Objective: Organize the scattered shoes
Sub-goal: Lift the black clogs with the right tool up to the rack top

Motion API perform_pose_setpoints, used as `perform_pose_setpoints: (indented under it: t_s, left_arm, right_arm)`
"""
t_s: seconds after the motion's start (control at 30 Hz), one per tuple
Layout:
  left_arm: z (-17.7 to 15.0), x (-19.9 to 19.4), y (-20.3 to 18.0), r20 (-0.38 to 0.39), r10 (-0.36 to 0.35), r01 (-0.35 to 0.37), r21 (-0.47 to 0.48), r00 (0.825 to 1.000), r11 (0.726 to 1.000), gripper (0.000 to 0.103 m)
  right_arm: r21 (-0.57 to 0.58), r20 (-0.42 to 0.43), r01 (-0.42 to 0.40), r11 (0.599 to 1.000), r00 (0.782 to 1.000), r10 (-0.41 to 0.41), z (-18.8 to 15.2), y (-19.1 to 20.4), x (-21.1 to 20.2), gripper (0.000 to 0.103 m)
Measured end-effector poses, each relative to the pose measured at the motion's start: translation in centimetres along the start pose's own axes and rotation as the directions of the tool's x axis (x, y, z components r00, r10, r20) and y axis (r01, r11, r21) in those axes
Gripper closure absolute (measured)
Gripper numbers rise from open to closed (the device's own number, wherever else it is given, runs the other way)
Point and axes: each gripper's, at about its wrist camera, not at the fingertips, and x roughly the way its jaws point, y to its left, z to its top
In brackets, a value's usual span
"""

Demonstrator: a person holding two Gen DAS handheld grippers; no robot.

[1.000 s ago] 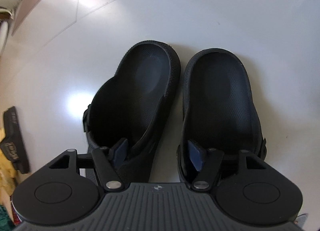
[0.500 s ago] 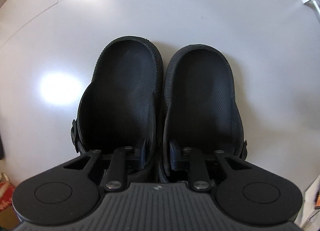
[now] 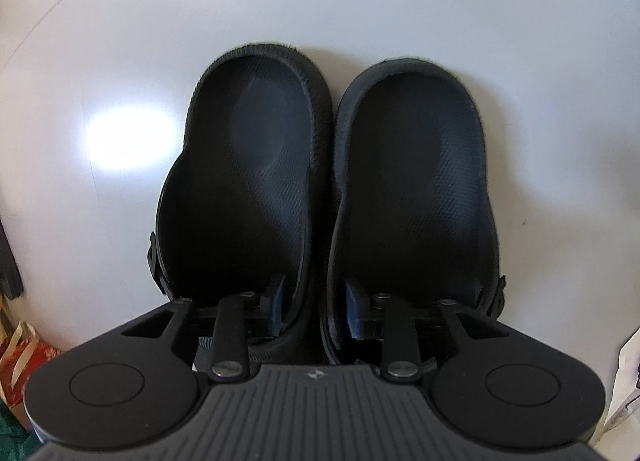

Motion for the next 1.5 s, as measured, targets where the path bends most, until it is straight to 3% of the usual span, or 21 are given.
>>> perform_pose_setpoints:
  t_s: [0.17, 0.4, 0.67, 0.97, 1.1, 1.27, 1.5]
  left_arm:
    - [0.3, 0.4, -0.5, -0.008, 0.006, -0.006, -0.001, 1.000, 1.000, 0.011]
    - [0.8, 0.7, -1.4, -0.016, 0.003, -0.002, 0.009, 1.000, 1.000, 0.011]
    - [1.3, -0.1, -1.4, 0.004, 0.004, -0.004, 0.022, 1.000, 1.000, 0.011]
    - [0.3, -0.7, -2.0, 0.015, 0.016, -0.017, 0.066, 1.000, 0.998, 0.011]
    - [-0.1, -1.6, -2.5, 0.027, 0.010, -0.013, 0.091, 1.000, 0.996, 0.011]
    - [-0.5, -2.8, -3.6, 0.053, -0.016, 0.010, 0.116, 0.998, 0.993, 0.011]
    - [-0.8, -3.7, -5.9, 0.075, -0.052, 0.039, 0.163, 0.996, 0.986, 0.011]
  right_arm:
    - [-0.012, -0.051, 0.015, 1.000, 0.999, -0.015, 0.5, 0.6, 1.6, 0.056]
    - [-0.067, -0.093, 0.029, 0.997, 0.995, -0.035, 1.3, 1.7, 1.8, 0.058]
    - [-0.075, -0.007, 0.029, 0.997, 1.000, -0.029, -0.4, 2.2, 0.0, 0.075]
    - [-0.050, 0.163, 0.012, 0.999, 0.987, -0.004, -5.1, 2.1, -3.7, 0.076]
    - [-0.039, 0.271, 0.029, 0.999, 0.962, -0.017, -7.6, 2.1, -5.9, 0.076]
    - [0.024, 0.411, 0.000, 1.000, 0.912, -0.010, -11.1, 1.1, -9.0, 0.076]
    - [0.073, 0.583, -0.017, 0.997, 0.812, -0.029, -16.2, 0.8, -15.3, 0.077]
